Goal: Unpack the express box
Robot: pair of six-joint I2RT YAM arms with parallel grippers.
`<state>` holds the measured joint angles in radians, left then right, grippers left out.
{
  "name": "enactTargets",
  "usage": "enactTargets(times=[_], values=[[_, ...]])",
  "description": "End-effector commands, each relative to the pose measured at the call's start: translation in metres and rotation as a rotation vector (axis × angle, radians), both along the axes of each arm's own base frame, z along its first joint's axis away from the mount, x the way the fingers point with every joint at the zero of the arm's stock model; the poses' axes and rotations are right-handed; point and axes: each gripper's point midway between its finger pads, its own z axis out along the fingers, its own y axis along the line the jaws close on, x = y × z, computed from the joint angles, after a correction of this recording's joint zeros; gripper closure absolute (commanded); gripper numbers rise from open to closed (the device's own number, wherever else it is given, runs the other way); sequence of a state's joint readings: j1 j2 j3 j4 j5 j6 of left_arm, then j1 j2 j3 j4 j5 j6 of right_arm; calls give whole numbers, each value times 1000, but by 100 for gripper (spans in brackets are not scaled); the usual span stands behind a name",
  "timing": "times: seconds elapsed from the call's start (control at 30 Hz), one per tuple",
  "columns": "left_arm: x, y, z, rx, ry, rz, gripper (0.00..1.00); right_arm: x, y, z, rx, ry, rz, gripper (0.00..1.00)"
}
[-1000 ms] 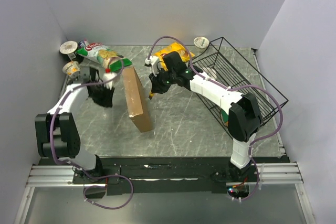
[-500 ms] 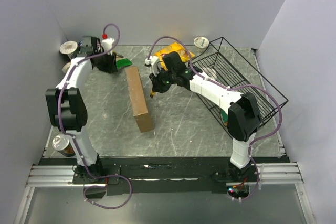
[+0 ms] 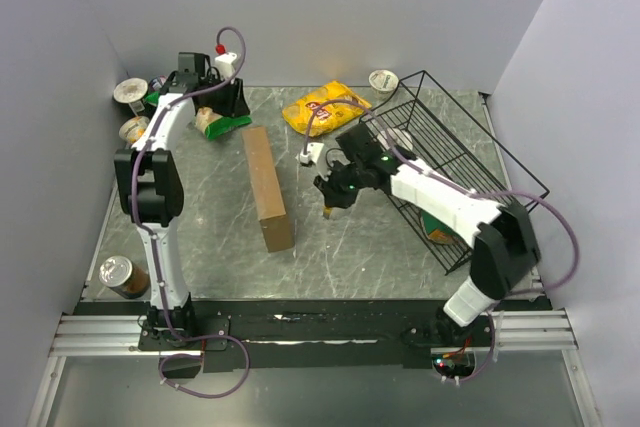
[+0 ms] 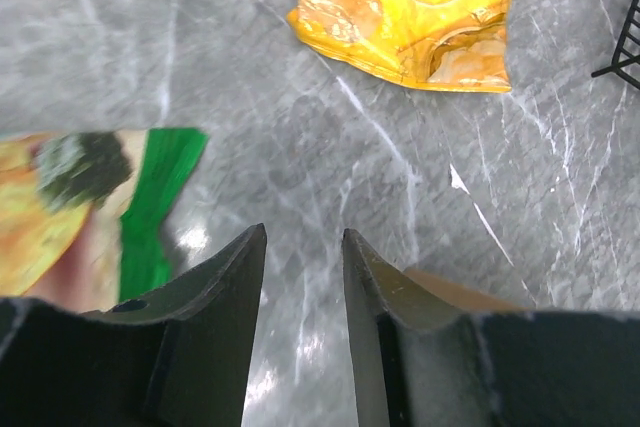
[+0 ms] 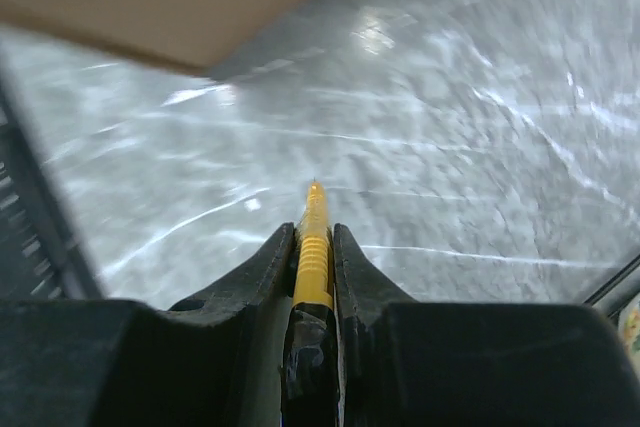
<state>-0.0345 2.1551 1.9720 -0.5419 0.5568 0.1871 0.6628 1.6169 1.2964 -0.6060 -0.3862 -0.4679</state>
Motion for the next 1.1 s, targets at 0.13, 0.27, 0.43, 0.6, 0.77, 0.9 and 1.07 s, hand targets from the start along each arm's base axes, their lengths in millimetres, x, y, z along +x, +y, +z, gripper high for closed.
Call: enactTargets(times=[0.13, 0.27, 0.43, 0.6, 0.77, 0.9, 1.07], values=[[17, -19, 4, -107, -62, -89, 57, -76, 30, 50, 122, -34, 344, 100], [15, -20, -3, -94, -69, -126, 55, -87, 62, 49, 187, -15, 389, 100], [6, -23, -18, -95, -37, -173, 55, -91, 98, 56, 260, -15, 386, 100], [-12, -24, -36, -96, 21, -205, 56, -79, 111, 55, 281, 5, 287, 100], [-42, -21, -45, -63, 54, -242, 58, -65, 101, 49, 246, -34, 218, 100], [-77, -20, -61, -50, 91, -289, 59, -57, 86, 49, 219, -58, 204, 100], [-109, -24, -58, -70, 109, -323, 60, -39, 66, 48, 170, -76, 173, 100]])
